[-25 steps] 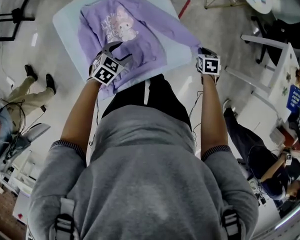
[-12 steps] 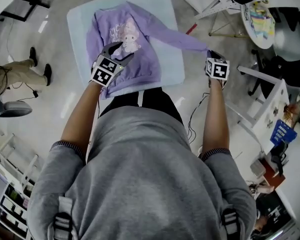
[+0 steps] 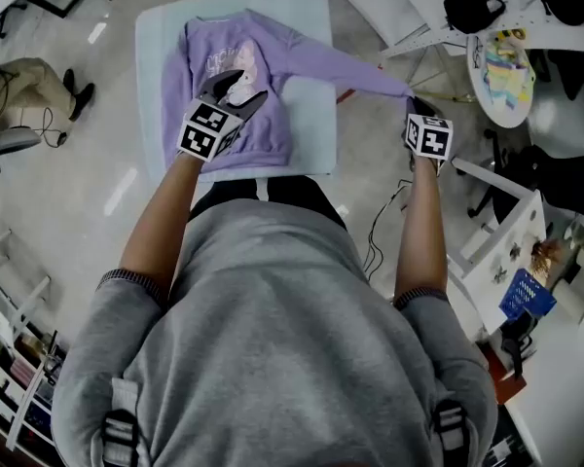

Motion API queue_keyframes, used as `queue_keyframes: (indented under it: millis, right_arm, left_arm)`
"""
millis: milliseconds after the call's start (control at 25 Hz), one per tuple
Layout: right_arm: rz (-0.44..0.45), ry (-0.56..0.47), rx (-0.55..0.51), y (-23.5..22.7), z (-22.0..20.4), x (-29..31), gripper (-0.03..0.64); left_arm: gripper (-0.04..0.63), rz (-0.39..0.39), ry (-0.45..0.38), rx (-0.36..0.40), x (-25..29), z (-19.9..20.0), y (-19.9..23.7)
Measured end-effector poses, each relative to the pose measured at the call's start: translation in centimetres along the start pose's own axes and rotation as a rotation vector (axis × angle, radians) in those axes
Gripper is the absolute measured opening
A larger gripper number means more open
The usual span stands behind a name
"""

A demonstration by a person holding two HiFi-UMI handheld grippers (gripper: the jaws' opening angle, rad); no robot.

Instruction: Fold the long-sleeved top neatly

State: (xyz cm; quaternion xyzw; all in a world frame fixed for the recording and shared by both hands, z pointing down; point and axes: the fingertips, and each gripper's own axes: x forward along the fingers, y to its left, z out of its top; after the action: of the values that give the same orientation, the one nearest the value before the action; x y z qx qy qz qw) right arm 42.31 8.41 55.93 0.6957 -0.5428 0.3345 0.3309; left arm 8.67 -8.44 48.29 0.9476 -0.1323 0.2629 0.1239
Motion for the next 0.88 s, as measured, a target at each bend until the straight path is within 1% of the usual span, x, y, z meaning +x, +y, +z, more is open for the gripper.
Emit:
queue_keyframes:
  millis: [160, 280, 440, 560, 720, 880]
  right_arm:
    - [0.036, -0.023, -0.02, -0.8, 1.4, 0.1, 0.034]
    - [0.069, -0.043, -0.015, -1.0, 2.4, 0.1, 0.034]
    - [0.107, -0.068, 0.026, -1.4, 2.9, 0.0, 0.034]
    - [0.126, -0.109, 0.065, -1.6, 3.9, -0.8, 0.034]
    - [0.112, -0.154, 0.041, -1.4, 5.8, -1.9, 0.034]
    - [0.108, -0.179, -0.009, -1.2, 8.1, -2.0, 0.034]
  left_arm:
    - [0.291, 0.031, -0.04, -0.054, 0.0, 1.7, -1.0]
    - [0.291, 0.047, -0.068, -0.082, -0.1, 3.0, -1.9]
    - [0.291, 0.062, -0.095, -0.098, 0.2, 4.3, -3.1]
    - [0.291, 0.07, -0.111, -0.098, 0.0, 5.3, -3.6]
    - [0.291, 0.098, -0.13, -0.093, -1.6, 5.7, -2.6]
    - [0.291, 0.123, -0.131, -0.109, -3.2, 4.9, -0.7]
